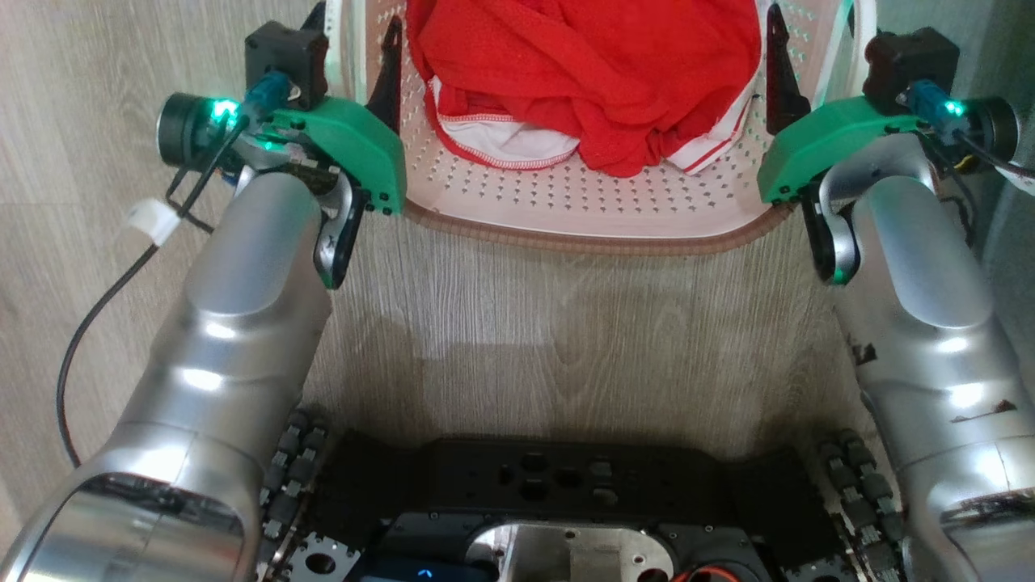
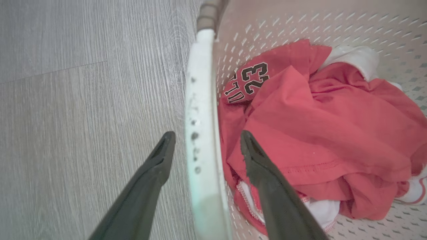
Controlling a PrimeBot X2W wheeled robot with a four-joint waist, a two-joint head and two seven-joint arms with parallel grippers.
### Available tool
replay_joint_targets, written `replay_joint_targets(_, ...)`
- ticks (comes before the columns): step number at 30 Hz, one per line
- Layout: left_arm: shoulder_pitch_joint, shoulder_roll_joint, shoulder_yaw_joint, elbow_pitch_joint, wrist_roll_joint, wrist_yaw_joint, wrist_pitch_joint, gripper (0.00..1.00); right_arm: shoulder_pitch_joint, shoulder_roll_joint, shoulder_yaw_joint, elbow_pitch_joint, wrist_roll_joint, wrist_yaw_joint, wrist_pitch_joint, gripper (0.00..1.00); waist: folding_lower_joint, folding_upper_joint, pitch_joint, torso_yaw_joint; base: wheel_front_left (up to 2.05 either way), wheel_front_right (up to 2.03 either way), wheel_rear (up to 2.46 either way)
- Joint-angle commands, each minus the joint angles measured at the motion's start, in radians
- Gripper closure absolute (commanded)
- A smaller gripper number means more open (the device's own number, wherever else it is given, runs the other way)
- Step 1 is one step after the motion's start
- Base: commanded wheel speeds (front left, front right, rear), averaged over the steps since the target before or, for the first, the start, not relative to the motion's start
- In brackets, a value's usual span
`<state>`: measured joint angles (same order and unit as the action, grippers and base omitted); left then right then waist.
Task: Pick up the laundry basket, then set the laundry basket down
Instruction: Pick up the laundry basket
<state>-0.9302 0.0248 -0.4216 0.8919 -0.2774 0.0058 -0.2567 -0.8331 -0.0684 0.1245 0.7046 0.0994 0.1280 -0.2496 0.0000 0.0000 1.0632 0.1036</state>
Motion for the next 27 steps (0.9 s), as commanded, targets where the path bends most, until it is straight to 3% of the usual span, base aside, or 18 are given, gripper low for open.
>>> replay_joint_targets(1,0.02,0.025,0.006,-0.005,-0.006,0.007,-0.005,0.0,0.046,0.018,0.019,-0.007,0.007,0.003,-0.012,0.0,0.0,0.0,-0.001,-0.001,0.0,0.0,0.0)
replay_joint_targets(8,0.004,0.025,-0.023,0.005,-0.007,0.009,-0.005,0.02,0.036,0.018,0.016,0.011,0.007,0.003,-0.012,0.0,0.0,0.0,0.002,-0.008,0.0,0.0,0.0)
replay_joint_targets(11,0.001,0.025,-0.03,0.01,-0.012,0.012,-0.005,0.16,0.034,0.018,0.014,0.013,0.007,0.003,-0.012,0.02,0.0,0.0,0.001,-0.01,0.0,0.0,0.0)
replay_joint_targets(13,0.001,0.025,-0.035,0.013,-0.017,0.013,-0.005,0.27,0.035,0.018,0.013,0.015,0.006,0.003,-0.012,0.1,0.0,0.0,-0.001,-0.01,0.0,0.0,0.0)
replay_joint_targets(15,0.002,0.025,-0.041,0.015,-0.022,0.014,-0.005,0.51,0.036,0.018,0.014,0.018,0.006,0.003,-0.012,0.42,0.0,0.0,-0.003,-0.01,0.0,0.0,0.0)
replay_joint_targets(17,0.005,0.025,-0.047,0.019,-0.027,0.014,-0.005,0.67,0.036,0.018,0.015,0.024,0.009,0.003,-0.012,0.62,0.0,0.0,-0.007,-0.01,0.0,0.0,0.0)
replay_joint_targets(18,0.006,0.025,-0.051,0.021,-0.03,0.014,-0.005,0.86,0.036,0.018,0.017,0.03,0.011,0.003,-0.012,0.75,0.0,0.0,-0.009,-0.009,0.0,0.0,0.0)
replay_joint_targets(19,0.008,0.025,-0.055,0.024,-0.033,0.014,-0.005,1.0,0.035,0.018,0.019,0.036,0.014,0.003,-0.012,0.96,0.0,0.0,-0.012,-0.009,0.0,0.0,0.0)
replay_joint_targets(20,0.01,0.025,-0.058,0.025,-0.036,0.015,-0.005,1.0,0.033,0.018,0.021,0.042,0.016,0.003,-0.012,1.0,0.0,0.0,-0.015,-0.008,0.0,0.0,0.0)
replay_joint_targets(27,0.031,0.025,-0.084,0.028,-0.061,0.024,-0.005,1.0,0.024,0.018,0.041,0.087,0.035,0.003,-0.012,1.0,0.0,0.0,-0.049,-0.008,0.0,0.0,0.0)
